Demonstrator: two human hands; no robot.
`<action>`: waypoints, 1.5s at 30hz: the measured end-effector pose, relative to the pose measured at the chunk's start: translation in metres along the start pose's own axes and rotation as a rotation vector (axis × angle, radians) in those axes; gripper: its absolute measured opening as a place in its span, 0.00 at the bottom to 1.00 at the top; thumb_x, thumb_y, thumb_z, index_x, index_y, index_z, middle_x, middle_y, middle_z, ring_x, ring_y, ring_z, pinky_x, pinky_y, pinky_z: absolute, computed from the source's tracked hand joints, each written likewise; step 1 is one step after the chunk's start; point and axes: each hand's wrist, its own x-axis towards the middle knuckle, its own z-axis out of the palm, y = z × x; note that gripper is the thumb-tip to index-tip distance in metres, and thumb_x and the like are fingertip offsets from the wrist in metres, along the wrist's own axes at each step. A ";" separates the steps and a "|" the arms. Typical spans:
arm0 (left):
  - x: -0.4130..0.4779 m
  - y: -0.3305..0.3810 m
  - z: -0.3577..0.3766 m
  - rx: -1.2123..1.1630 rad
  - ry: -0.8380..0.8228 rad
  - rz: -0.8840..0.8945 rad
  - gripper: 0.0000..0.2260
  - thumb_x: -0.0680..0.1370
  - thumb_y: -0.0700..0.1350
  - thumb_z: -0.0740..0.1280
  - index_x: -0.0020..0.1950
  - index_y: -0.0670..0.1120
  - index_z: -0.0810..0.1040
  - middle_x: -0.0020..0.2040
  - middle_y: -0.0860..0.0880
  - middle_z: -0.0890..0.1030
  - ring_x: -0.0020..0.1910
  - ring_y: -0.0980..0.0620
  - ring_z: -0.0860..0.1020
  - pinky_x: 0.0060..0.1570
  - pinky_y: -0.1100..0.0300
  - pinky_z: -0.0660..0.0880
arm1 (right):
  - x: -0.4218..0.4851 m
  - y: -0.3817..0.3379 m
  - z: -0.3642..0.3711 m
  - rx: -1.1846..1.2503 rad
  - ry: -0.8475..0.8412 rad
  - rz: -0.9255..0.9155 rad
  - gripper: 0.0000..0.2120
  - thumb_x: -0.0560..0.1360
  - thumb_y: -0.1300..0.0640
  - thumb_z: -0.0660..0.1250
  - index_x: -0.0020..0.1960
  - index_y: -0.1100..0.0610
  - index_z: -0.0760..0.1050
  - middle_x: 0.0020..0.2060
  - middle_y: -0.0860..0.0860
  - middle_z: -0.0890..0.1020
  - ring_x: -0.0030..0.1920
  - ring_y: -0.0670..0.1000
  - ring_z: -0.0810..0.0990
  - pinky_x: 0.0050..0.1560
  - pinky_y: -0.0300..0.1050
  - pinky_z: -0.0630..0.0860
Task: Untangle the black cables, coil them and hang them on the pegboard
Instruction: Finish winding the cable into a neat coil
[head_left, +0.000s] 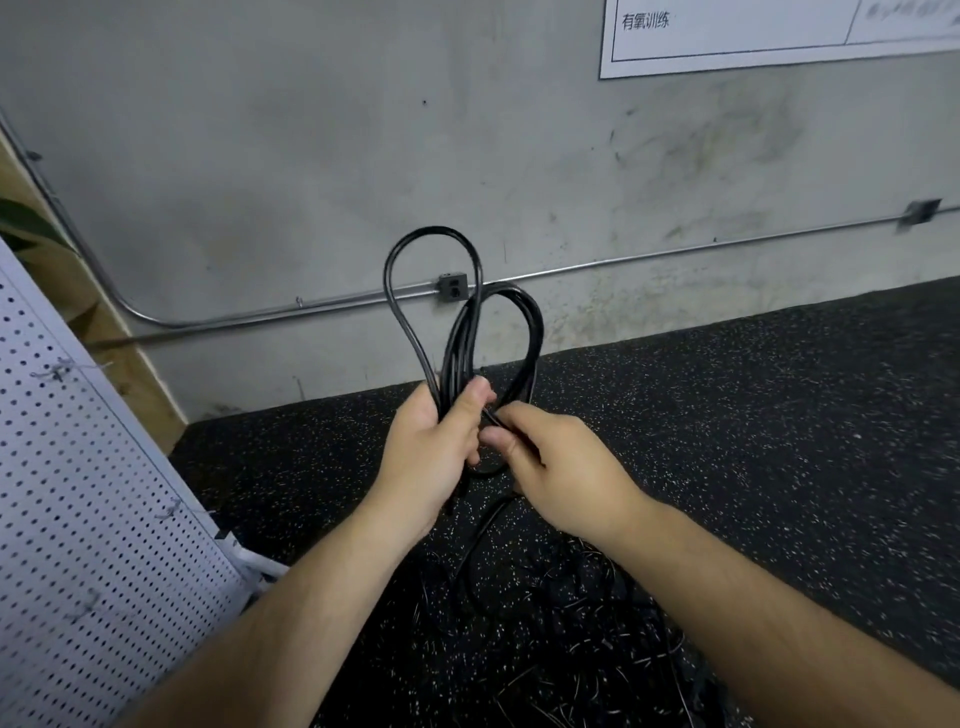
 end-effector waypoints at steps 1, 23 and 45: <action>0.001 0.001 0.001 -0.029 0.031 0.004 0.08 0.83 0.46 0.65 0.50 0.42 0.78 0.26 0.55 0.69 0.26 0.56 0.66 0.32 0.59 0.68 | 0.000 0.003 -0.002 -0.010 -0.030 0.039 0.07 0.83 0.47 0.62 0.47 0.47 0.72 0.33 0.45 0.79 0.33 0.46 0.78 0.34 0.49 0.76; 0.020 0.006 -0.020 -0.148 0.192 0.033 0.10 0.85 0.46 0.63 0.53 0.40 0.75 0.25 0.55 0.64 0.25 0.56 0.63 0.32 0.61 0.69 | -0.043 0.055 0.022 -0.371 -0.768 0.650 0.25 0.80 0.57 0.68 0.73 0.52 0.62 0.64 0.54 0.77 0.58 0.56 0.80 0.58 0.50 0.79; 0.020 0.009 -0.024 -0.139 0.139 0.056 0.13 0.86 0.50 0.59 0.57 0.42 0.77 0.29 0.53 0.63 0.26 0.56 0.62 0.29 0.62 0.69 | -0.002 0.010 -0.002 0.523 0.172 0.658 0.07 0.86 0.56 0.57 0.53 0.57 0.72 0.43 0.56 0.84 0.37 0.53 0.87 0.43 0.53 0.83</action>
